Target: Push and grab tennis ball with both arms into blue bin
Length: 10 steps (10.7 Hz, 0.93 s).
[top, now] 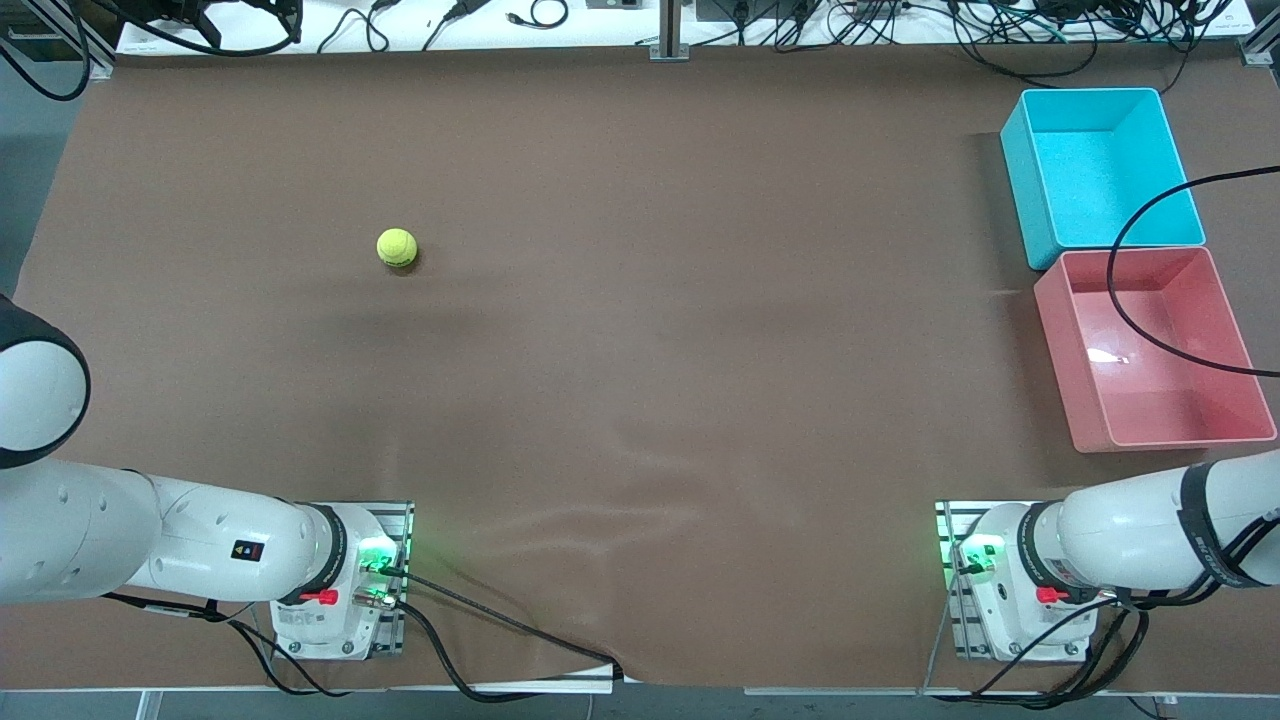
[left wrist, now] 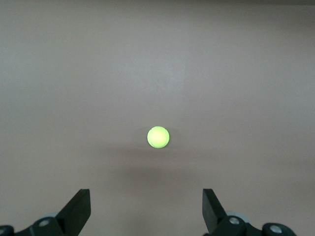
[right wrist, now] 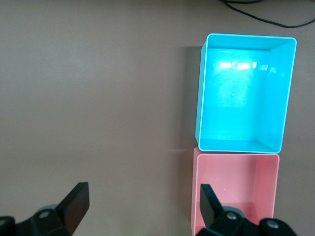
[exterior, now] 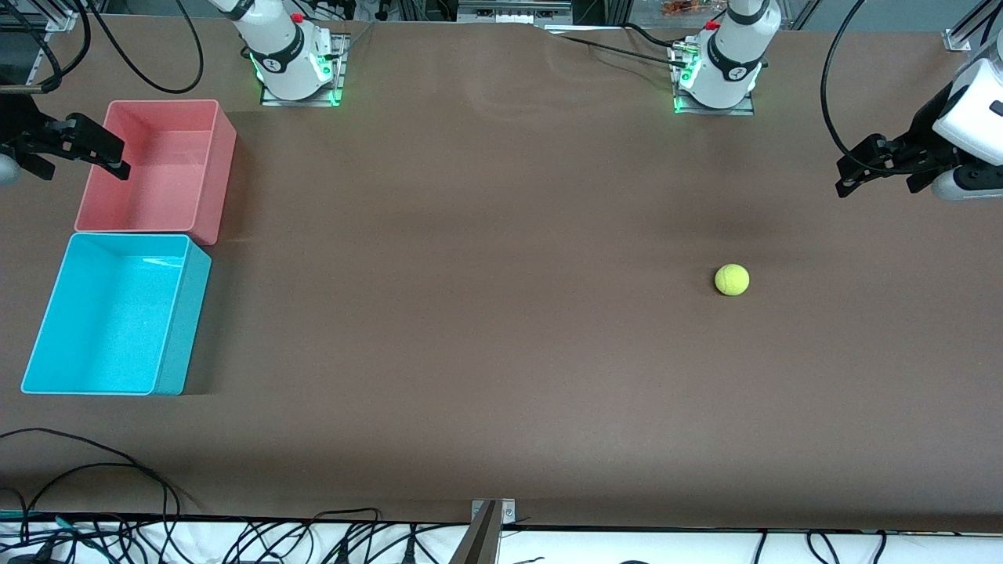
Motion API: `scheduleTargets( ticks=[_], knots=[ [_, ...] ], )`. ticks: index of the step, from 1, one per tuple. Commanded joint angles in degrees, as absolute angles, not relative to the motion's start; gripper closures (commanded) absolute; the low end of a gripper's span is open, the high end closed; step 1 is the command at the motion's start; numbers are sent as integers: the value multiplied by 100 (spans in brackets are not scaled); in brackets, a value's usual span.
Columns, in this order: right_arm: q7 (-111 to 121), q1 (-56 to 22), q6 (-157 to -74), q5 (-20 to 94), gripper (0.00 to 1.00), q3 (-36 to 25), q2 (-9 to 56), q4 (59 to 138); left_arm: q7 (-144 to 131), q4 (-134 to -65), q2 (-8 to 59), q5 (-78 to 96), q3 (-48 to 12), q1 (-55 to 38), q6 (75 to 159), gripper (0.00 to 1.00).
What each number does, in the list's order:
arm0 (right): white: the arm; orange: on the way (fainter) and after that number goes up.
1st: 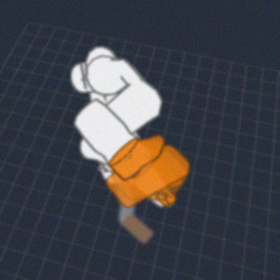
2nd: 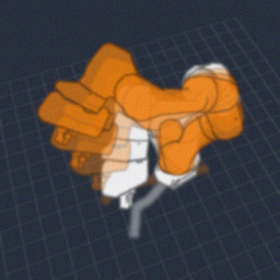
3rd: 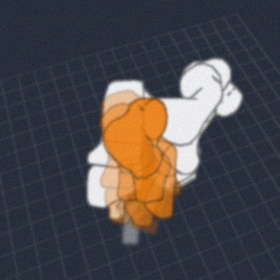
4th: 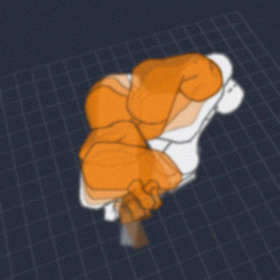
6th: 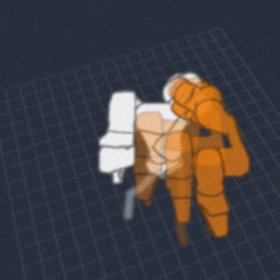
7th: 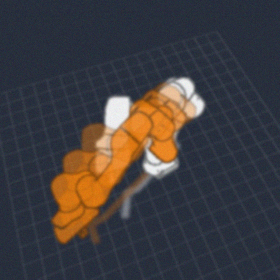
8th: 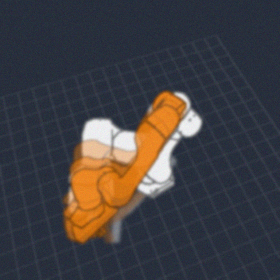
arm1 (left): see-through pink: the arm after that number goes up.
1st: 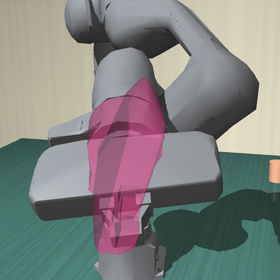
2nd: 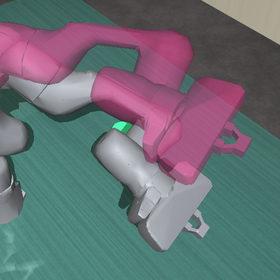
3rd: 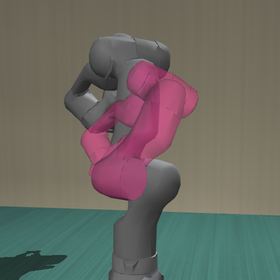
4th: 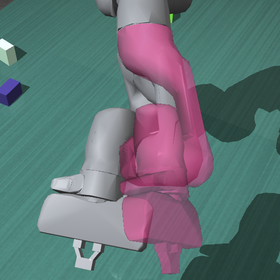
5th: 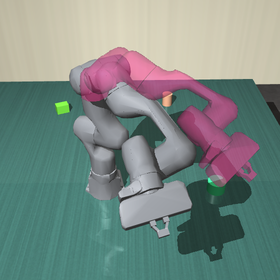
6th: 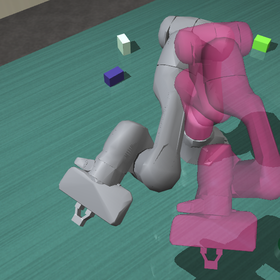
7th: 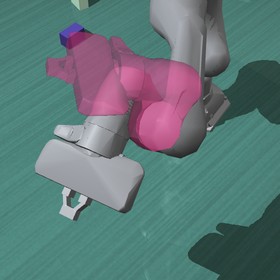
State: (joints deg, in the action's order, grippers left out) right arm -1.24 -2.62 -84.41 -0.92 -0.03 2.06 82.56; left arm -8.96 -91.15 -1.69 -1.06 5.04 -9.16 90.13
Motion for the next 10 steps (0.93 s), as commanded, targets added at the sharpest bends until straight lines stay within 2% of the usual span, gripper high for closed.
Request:
scheduleTargets(
  ticks=[1, 10],
  knots=[
    [-88, -264, -8358, -62, 0, 9, 149, 8262, -967, -8903, -70, -255, 483, -949, 8877, 0],
    [-62, -308, -8226, -97, 0, 9, 150, 8288, -967, -8903, -79, -255, 483, -949, 8877, 0]
  ],
)
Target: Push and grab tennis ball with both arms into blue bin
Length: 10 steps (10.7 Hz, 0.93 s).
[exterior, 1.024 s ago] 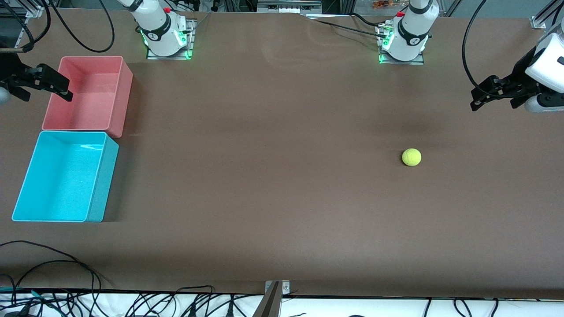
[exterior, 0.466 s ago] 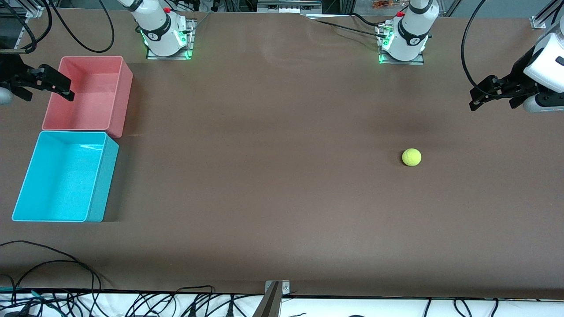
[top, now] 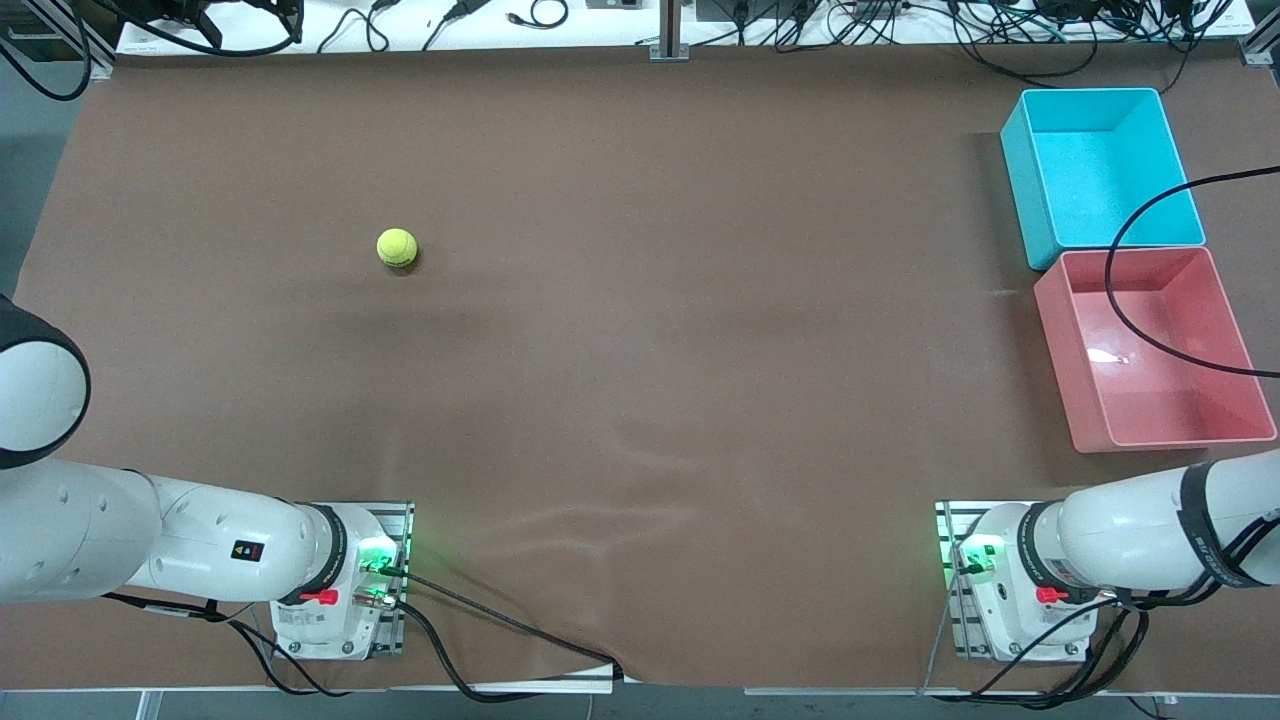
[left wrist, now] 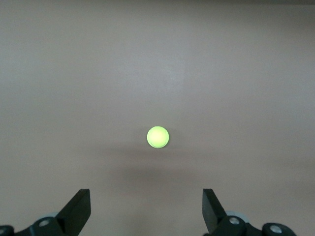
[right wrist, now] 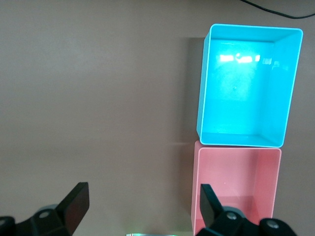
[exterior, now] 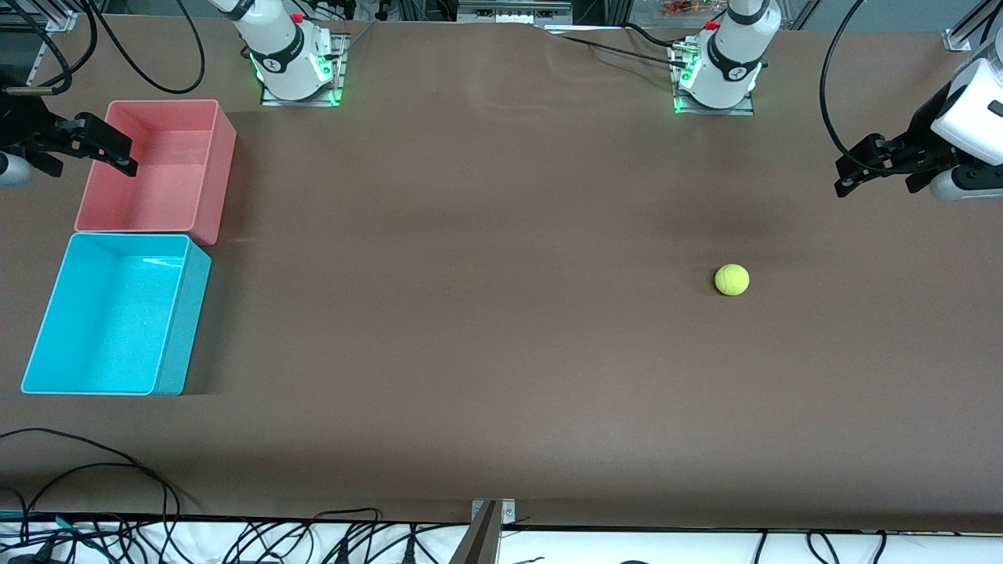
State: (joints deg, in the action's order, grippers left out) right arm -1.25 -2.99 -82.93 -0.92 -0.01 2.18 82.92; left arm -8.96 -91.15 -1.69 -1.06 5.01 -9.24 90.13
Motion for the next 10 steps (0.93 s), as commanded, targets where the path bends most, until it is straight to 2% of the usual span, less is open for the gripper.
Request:
scheduleTargets(
  ticks=[1, 10],
  knots=[
    [-70, -308, -8227, -131, 0, 9, 97, 8314, -967, -8903, -70, -255, 483, -949, 8877, 0],
    [-53, -308, -8218, -132, 0, 35, 44, 8420, -967, -8903, -70, -255, 483, -949, 8877, 0]
  ],
)
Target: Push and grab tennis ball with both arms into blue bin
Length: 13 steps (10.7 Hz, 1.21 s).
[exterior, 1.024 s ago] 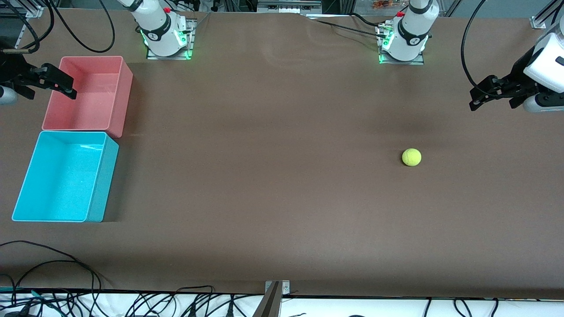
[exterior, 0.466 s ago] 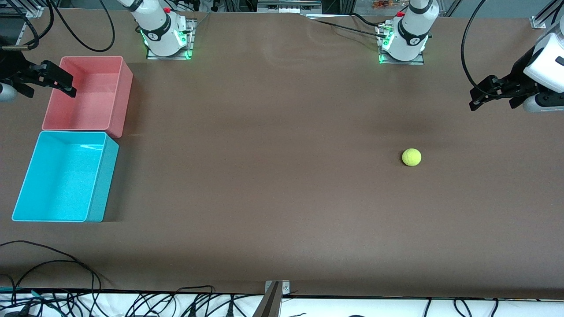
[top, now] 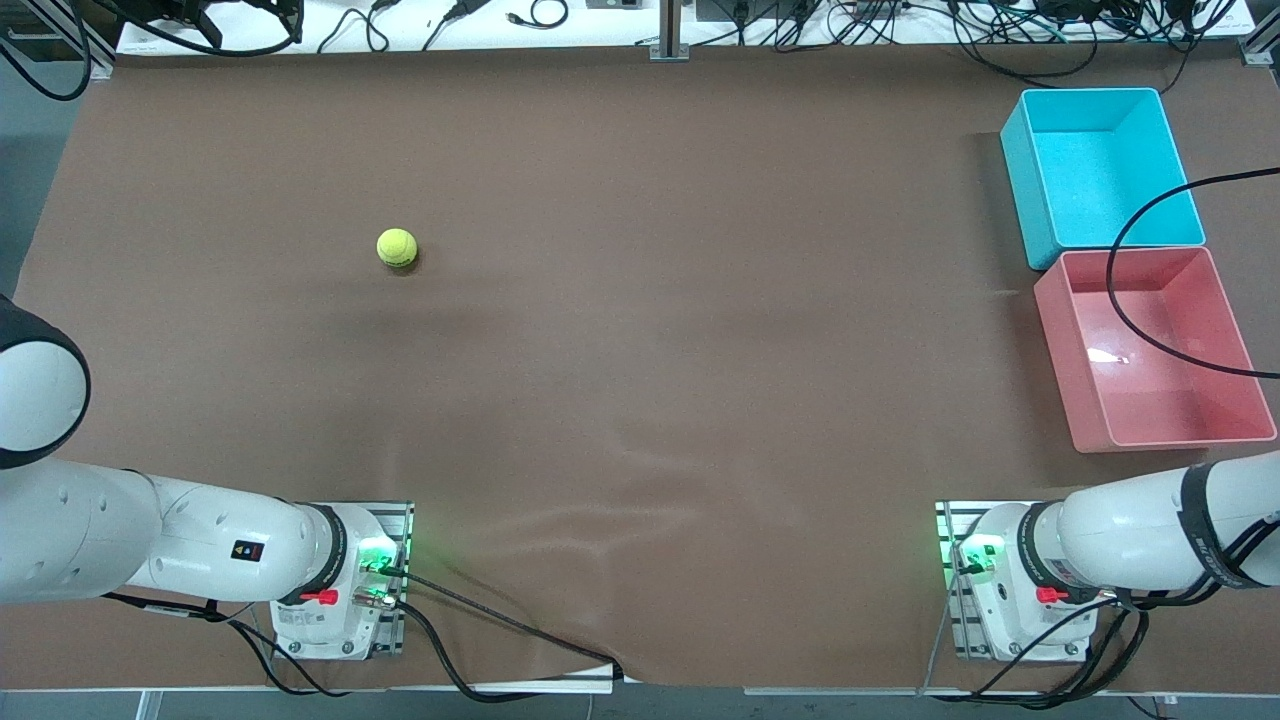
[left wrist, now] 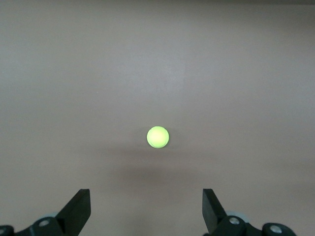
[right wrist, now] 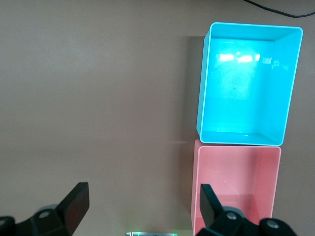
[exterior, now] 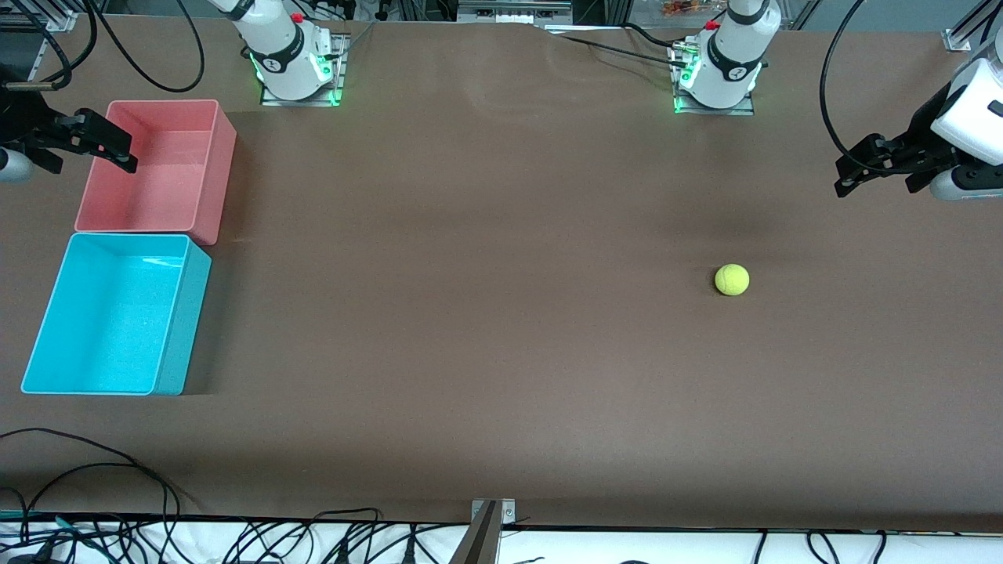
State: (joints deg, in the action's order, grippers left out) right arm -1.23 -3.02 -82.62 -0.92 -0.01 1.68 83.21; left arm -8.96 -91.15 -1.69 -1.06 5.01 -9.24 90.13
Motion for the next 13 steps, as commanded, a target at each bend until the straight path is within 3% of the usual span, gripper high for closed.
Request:
scheduleTargets(
  ticks=[1, 13],
  knots=[
    [-44, -308, -8218, -132, 0, 26, 44, 8420, -967, -8903, -70, -255, 492, -949, 8877, 0],
    [-114, -316, -8235, -158, 0, 44, -35, 8490, -967, -8903, -70, -255, 483, -949, 8877, 0]
  ],
)
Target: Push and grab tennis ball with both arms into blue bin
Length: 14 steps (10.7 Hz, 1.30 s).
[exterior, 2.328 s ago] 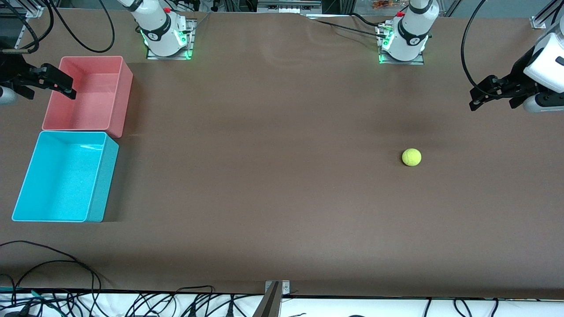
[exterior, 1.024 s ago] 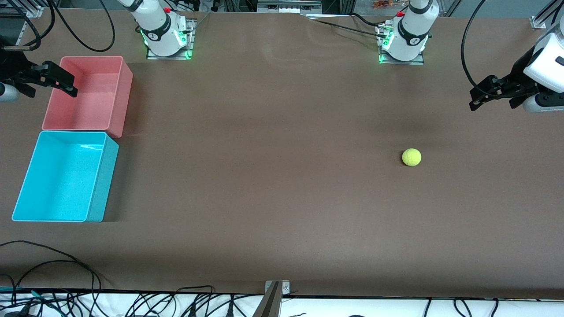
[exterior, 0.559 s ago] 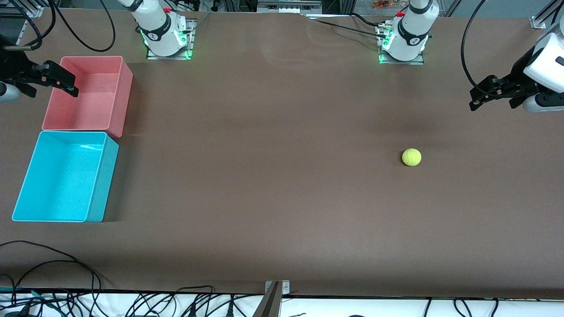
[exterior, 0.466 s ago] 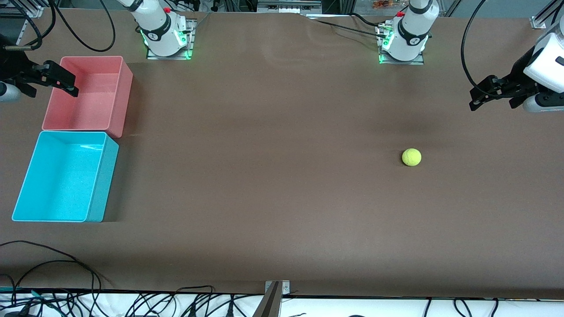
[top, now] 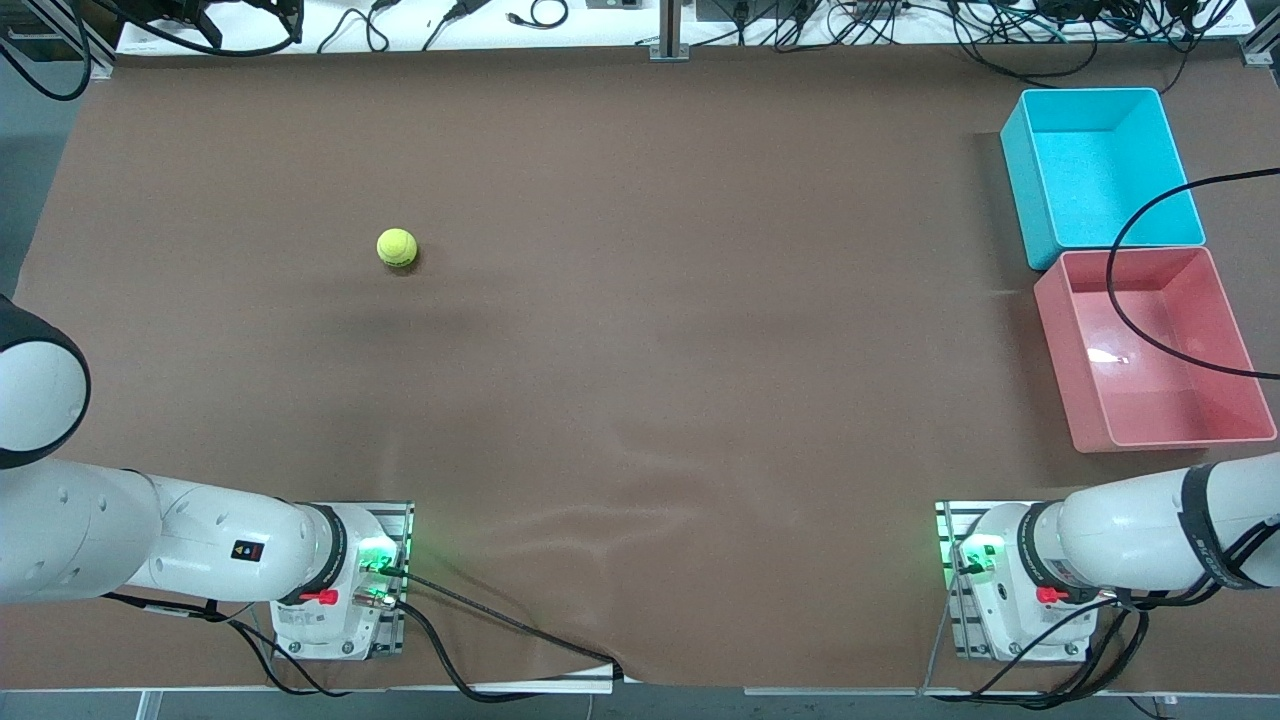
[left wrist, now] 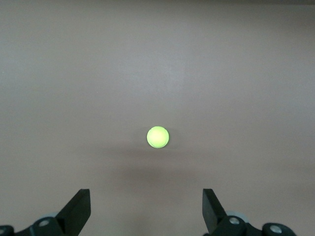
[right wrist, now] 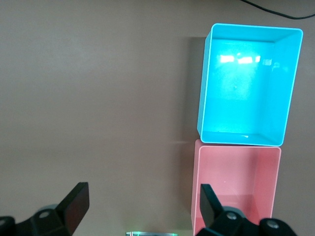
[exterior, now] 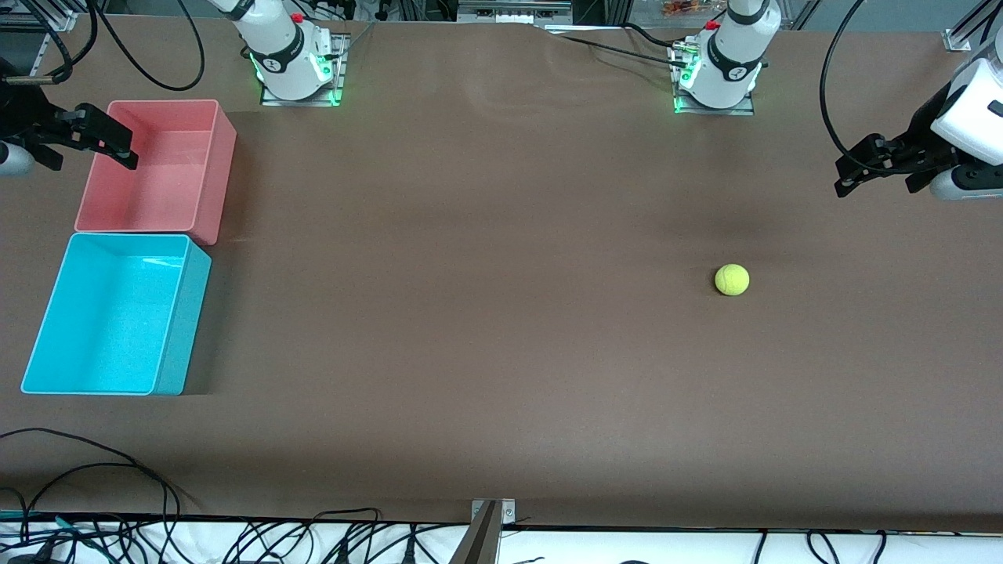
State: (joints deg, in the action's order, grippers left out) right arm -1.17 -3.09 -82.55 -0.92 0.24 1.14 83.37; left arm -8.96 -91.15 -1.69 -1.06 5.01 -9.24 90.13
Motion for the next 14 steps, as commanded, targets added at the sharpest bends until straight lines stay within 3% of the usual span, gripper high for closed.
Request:
scheduleTargets(
  ticks=[1, 14],
  knots=[
    [-106, -369, -8270, -193, 0, 53, -44, 8490, -967, -8903, -70, -255, 492, -949, 8877, 0],
    [-123, -133, -8428, 105, 0, -17, -53, 8622, -967, -8912, -79, -255, 483, -949, 8877, 0]
  ],
)
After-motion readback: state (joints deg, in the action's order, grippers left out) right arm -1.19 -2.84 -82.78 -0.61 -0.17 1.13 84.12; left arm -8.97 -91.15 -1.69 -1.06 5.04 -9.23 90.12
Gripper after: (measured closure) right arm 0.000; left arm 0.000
